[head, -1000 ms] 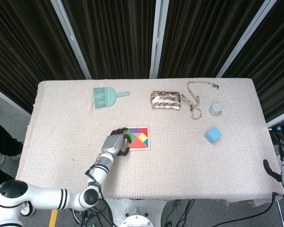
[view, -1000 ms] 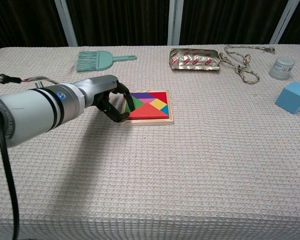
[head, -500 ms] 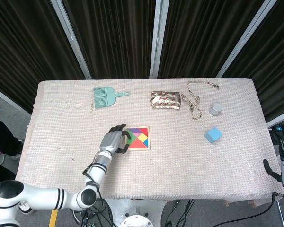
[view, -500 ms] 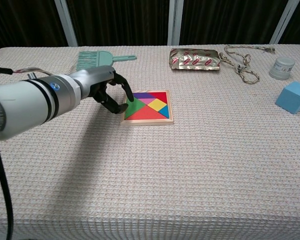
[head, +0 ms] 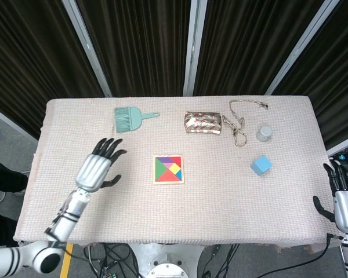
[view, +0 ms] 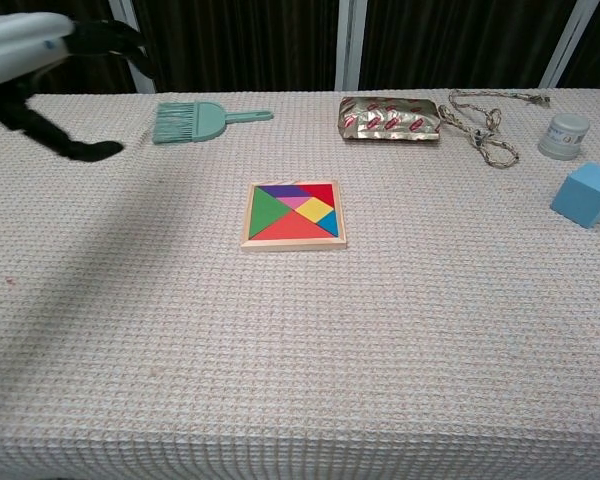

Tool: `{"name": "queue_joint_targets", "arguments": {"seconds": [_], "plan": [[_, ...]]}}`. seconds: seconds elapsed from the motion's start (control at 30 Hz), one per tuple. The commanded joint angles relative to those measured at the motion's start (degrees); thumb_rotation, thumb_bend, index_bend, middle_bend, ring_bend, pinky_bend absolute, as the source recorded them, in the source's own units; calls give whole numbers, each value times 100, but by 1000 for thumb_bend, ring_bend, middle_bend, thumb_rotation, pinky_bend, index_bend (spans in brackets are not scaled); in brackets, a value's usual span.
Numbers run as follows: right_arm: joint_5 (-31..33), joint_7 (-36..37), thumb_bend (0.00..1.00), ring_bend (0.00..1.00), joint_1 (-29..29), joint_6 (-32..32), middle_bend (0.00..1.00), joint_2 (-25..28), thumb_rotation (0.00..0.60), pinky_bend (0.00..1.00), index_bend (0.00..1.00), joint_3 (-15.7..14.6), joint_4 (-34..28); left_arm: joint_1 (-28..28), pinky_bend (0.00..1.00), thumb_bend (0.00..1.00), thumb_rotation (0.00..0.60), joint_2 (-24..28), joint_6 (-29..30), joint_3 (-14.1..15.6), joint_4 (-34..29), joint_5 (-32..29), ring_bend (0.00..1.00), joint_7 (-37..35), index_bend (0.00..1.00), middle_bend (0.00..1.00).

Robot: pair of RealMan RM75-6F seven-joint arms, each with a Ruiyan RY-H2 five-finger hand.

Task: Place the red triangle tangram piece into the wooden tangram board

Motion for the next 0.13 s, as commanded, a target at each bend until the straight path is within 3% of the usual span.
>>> {"name": "queue_joint_targets", "arguments": {"seconds": [0.03,0.13], "plan": [[-67,-49,232,0,28,-22,0,-20,600,0,0,-36,-22,1335,0,39,600,902,1291,955,480,971,0,-471,130,51],[-124,-137,221,0,42,-36,0,-15,600,0,0,-72,-61,1666,0,21,600,961,1438,982,663,857,0,-715,128,58]]}}
